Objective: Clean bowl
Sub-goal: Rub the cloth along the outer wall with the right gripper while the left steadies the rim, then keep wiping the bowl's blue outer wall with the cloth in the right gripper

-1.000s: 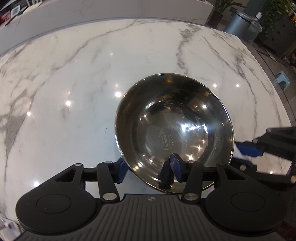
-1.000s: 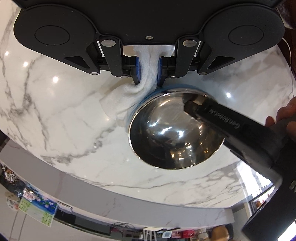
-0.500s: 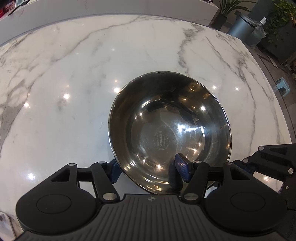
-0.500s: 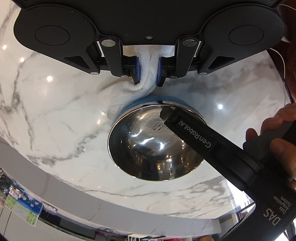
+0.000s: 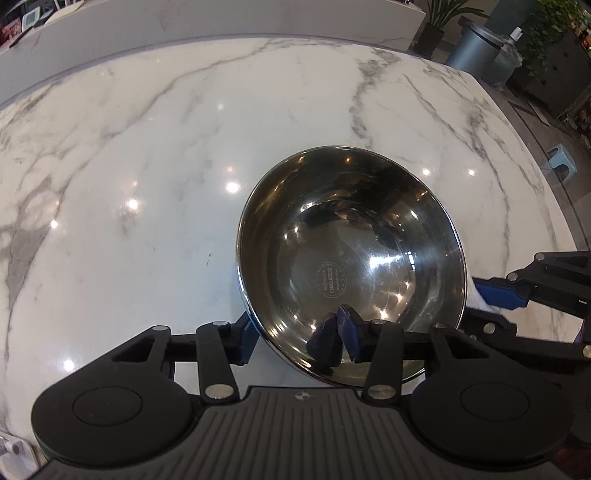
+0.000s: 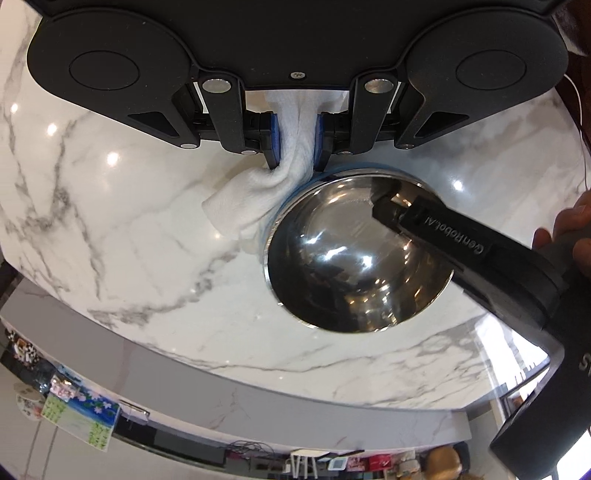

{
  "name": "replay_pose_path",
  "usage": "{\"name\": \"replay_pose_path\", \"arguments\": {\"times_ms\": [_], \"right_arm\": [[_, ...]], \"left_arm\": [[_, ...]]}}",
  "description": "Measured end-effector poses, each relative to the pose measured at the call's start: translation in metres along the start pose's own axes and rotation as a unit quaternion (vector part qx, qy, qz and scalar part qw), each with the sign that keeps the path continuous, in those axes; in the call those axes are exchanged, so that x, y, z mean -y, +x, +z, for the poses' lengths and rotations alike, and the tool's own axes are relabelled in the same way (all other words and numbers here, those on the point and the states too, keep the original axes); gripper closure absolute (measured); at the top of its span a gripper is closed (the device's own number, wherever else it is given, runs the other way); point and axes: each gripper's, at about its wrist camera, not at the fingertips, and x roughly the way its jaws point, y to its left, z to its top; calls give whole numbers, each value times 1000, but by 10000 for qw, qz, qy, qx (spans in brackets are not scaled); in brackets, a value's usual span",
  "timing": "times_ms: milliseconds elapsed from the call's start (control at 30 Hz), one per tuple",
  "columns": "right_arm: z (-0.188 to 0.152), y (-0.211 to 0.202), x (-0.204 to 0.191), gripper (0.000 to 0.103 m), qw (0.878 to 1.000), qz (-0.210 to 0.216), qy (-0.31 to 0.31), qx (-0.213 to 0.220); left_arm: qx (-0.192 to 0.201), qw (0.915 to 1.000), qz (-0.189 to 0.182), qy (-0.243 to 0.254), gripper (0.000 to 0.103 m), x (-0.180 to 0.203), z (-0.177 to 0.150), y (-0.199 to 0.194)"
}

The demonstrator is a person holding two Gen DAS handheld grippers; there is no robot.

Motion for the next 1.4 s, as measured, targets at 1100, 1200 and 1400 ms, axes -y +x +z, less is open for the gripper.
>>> {"name": "replay_pose_path", "arguments": {"times_ms": [1100,1200,1400], "right_arm": [[-1,-6,0,87,9999,108,71,65],[0,-11,7,87,9996,53,162,203],[1,-10,8,87,9997,87,109,222]], "left_arm": [[-89,9993,-139,-337,56,-7,2,5],[-57,9992,-129,-376,61,-9,3,3],[-38,9991,-79,-427,59,-7,3,4]]}}
